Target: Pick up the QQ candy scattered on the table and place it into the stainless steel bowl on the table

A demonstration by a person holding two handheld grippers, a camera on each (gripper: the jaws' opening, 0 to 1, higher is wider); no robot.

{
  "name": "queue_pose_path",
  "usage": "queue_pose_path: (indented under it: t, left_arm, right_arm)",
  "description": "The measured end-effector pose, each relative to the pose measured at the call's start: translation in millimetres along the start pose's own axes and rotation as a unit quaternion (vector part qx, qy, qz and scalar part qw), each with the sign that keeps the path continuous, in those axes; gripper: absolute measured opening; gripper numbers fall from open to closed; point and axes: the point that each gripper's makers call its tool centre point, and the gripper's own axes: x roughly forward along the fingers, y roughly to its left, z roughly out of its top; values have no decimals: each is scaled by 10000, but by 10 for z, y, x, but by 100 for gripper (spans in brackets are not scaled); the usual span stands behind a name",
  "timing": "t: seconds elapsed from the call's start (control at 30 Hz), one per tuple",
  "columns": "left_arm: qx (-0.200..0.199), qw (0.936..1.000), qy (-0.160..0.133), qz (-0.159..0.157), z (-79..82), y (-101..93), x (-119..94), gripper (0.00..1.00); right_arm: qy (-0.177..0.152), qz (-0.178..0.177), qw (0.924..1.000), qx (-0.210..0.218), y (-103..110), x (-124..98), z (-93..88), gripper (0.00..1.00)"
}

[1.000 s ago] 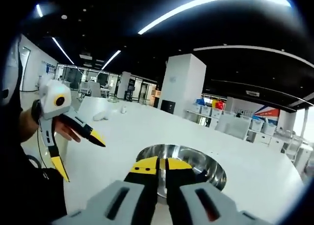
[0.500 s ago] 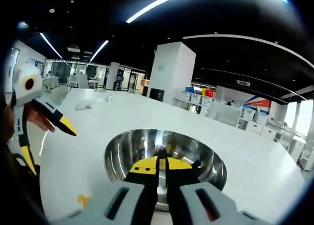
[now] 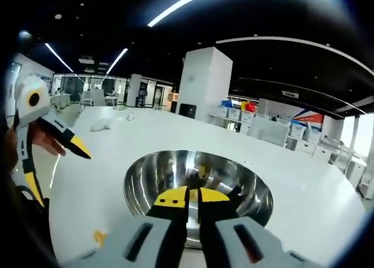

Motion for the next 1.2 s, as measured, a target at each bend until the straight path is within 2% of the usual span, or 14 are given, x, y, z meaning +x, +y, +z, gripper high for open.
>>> queue_pose_path:
  t: [0.1,0.73,0.77,0.83,0.9,1.0,1.2]
  left_arm:
    - [9,10000,-2,12,5,0,-5,79]
    - [35,10000,-7,38,30,-19,-17,78]
    - [36,10000,-7,39,31,-19,-17,78]
    - [34,10000,-15,43,34,-20,-19,78]
    - [27,10000,-7,45,32,-19,-18,78]
    - [36,10000,-16,42,38,-20,-17,78]
    - [43,10000,-43,39,57,-29,-11,78]
  right_arm:
    - [-103,-38,9999,-60,-9,-13,20,15]
    - [-206,-35,9998,-44,-42,-91,96,14]
    - [-302,0,9995,-26,-27,-128,149,14]
    - [-549,274,9978,260,65,-177,299,14]
    - [-765,521,9951,359,173,-266,442,14]
    - [-857,622,9941,242,262,-369,558,14]
    - [-1002,666,9923,-296,419,-547,733,14]
